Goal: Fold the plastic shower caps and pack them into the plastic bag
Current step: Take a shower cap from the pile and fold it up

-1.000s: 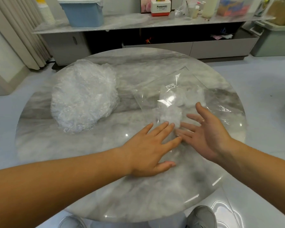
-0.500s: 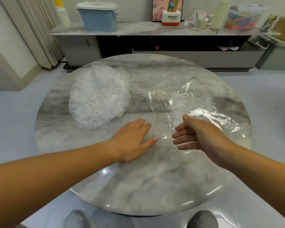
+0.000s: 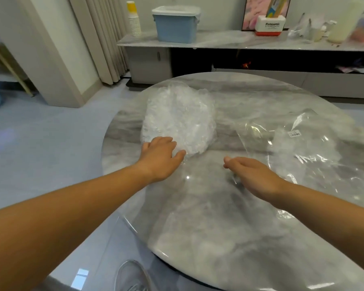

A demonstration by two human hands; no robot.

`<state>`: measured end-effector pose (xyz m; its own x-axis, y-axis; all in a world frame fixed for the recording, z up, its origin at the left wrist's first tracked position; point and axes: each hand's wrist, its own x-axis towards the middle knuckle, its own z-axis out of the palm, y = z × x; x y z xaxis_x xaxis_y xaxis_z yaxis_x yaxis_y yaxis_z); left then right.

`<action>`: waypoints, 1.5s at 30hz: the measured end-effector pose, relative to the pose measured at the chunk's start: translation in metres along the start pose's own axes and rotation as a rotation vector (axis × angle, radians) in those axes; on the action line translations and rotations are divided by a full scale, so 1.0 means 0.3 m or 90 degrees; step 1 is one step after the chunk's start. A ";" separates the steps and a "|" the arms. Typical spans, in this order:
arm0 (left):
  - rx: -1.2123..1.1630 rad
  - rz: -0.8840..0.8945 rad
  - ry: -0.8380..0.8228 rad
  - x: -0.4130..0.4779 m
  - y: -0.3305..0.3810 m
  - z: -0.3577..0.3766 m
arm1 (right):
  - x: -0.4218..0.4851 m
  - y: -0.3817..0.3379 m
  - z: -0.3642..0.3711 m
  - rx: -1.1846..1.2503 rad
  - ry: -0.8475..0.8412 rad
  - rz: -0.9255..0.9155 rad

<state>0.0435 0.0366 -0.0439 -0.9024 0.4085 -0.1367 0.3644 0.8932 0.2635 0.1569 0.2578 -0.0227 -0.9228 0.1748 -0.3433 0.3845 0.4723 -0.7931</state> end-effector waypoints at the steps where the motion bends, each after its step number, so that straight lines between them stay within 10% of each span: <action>1: -0.002 0.007 -0.003 0.000 -0.001 -0.001 | -0.002 -0.001 0.003 -0.007 0.009 -0.005; 19: 0.053 0.028 -0.078 0.059 -0.030 -0.009 | -0.049 0.063 0.004 -0.085 -0.009 -0.046; 33: 0.123 0.234 0.140 -0.105 0.070 -0.085 | -0.051 0.079 -0.028 0.027 0.061 -0.120; 41: 0.092 0.433 -0.123 -0.388 0.156 0.094 | -0.175 0.137 -0.047 -0.302 0.133 -0.472; 45: -0.004 0.448 -0.161 -0.407 0.129 0.145 | -0.228 0.211 -0.011 -0.356 -0.072 -0.350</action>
<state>0.1778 0.0295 -0.0586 -0.3754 0.9148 -0.1491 0.8345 0.4035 0.3752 0.2443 0.2785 -0.0477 -0.9575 -0.2842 -0.0486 -0.2224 0.8351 -0.5031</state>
